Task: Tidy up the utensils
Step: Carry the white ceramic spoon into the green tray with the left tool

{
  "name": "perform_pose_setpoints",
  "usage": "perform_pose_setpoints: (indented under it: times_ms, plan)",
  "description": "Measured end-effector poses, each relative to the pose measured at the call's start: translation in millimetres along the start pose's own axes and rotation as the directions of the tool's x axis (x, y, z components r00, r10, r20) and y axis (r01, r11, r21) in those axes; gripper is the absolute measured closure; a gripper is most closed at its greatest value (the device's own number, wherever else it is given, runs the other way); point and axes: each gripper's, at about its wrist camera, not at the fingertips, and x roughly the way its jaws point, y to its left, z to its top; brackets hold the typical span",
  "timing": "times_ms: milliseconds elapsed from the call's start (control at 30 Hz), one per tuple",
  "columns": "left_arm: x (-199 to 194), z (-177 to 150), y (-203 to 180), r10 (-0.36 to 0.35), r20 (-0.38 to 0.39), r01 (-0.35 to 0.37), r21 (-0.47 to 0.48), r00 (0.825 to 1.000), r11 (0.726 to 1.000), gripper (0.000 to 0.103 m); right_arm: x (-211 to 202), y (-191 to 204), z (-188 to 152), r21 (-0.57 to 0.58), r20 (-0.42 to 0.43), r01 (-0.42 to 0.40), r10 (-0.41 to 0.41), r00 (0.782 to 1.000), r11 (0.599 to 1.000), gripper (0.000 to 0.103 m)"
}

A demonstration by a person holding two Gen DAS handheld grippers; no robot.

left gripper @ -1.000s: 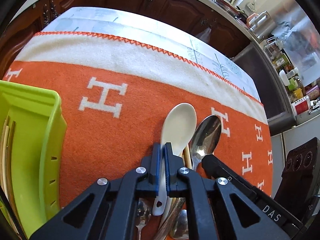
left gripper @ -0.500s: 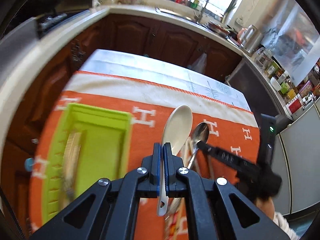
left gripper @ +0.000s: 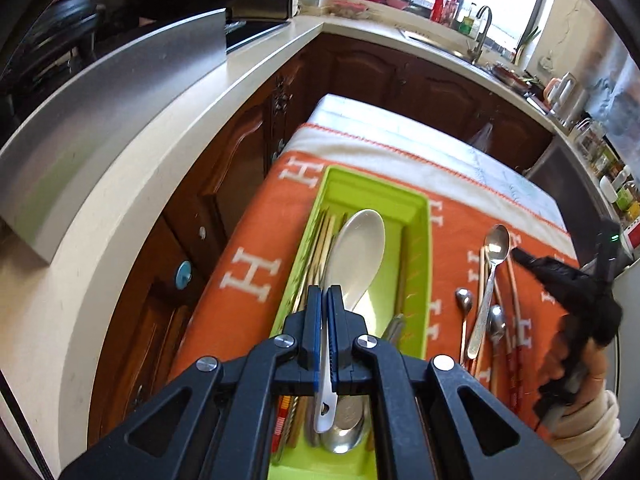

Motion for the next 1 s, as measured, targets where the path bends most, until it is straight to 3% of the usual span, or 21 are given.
perform_pose_setpoints:
  times_ms: [167,267,400,467,567,867,1000]
  plan:
    - [14.2,-14.0,0.3,0.037,-0.046,-0.035,0.04,0.998,0.999,0.102,-14.2,6.1,-4.5,-0.031,-0.002,-0.001,0.001,1.0,1.0,0.103]
    - [21.2,-21.8,-0.4,0.031,-0.07,-0.028,0.038,0.997,0.999,0.102,-13.1,3.6,-10.0,-0.023,-0.051,-0.016,0.015,0.999,1.0,0.103]
    - [25.9,-28.6,-0.6,0.027,-0.089,-0.024,0.035,0.996,0.999,0.102,-0.6,-7.4,-13.7,0.065,-0.128,-0.056,0.064,0.99,0.996,0.1]
    - [27.3,-29.3,-0.9,0.025,-0.092,-0.022,0.032,0.995,0.999,0.102,7.4,-11.1,-15.0,0.106,-0.155,-0.055,0.071,0.985,0.993,0.091]
    - [26.4,-29.0,0.4,0.018,-0.092,-0.016,0.024,0.996,1.0,0.102,19.2,-11.0,-15.6,0.134,-0.188,-0.044,0.069,0.98,0.99,0.09]
    - [33.0,-29.4,4.2,-0.016,-0.111,0.017,0.003,0.994,1.0,0.102,31.6,-3.5,-4.4,0.164,-0.169,0.013,0.015,0.985,0.986,0.091]
    - [34.0,-29.3,4.8,-0.018,-0.11,0.018,0.002,0.994,1.0,0.101,33.6,9.8,-2.5,0.09,-0.144,0.072,-0.058,0.988,0.993,0.096]
